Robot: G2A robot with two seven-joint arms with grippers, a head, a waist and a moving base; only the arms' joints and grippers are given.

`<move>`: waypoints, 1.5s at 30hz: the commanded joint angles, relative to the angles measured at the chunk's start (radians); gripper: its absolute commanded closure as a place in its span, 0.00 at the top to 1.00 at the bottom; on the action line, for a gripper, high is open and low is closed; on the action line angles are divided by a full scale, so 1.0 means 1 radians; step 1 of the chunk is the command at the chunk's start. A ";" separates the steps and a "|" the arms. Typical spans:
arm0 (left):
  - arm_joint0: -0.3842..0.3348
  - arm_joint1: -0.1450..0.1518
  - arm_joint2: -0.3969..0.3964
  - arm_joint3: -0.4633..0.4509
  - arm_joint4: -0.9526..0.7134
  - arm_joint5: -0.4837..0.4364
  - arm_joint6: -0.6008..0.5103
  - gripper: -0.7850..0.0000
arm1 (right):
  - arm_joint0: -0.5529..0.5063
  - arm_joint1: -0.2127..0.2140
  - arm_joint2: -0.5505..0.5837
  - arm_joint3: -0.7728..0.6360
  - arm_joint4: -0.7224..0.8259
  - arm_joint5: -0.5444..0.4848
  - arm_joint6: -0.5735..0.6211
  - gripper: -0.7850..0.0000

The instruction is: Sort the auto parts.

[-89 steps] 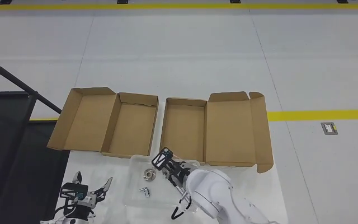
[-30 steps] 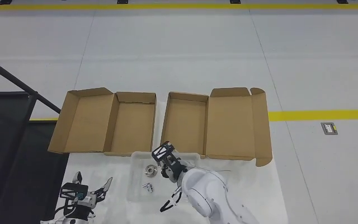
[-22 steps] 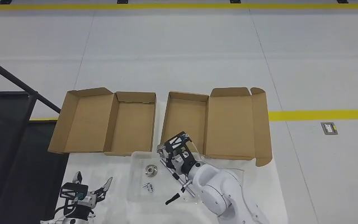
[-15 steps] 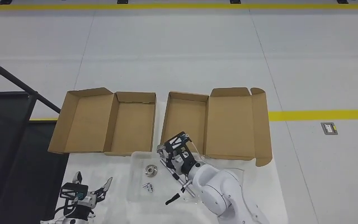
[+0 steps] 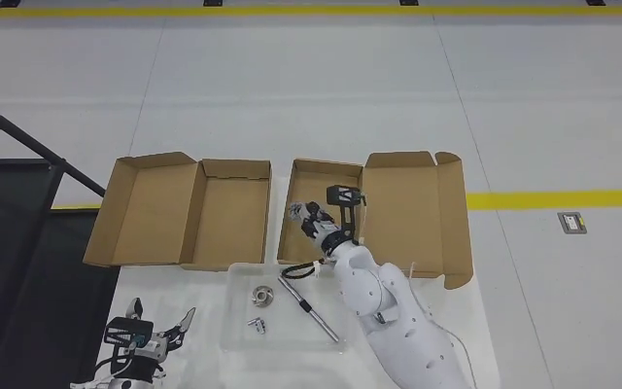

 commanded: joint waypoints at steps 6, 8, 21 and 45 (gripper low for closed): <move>0.000 0.000 0.000 0.000 0.000 0.000 0.000 1.00 | 0.222 -0.069 -0.097 0.397 0.015 0.084 -0.178 0.00; 0.000 0.000 0.000 0.000 0.000 0.000 0.000 1.00 | 0.267 -0.092 -0.132 0.490 0.003 0.104 -0.219 0.00; 0.000 0.000 0.000 0.000 0.000 0.000 0.000 1.00 | 0.408 -0.202 -0.217 0.851 0.044 0.082 -0.286 0.95; 0.000 0.000 0.000 0.000 0.000 0.000 0.000 1.00 | -0.032 -0.020 -0.078 -0.100 -0.443 -0.158 0.271 0.72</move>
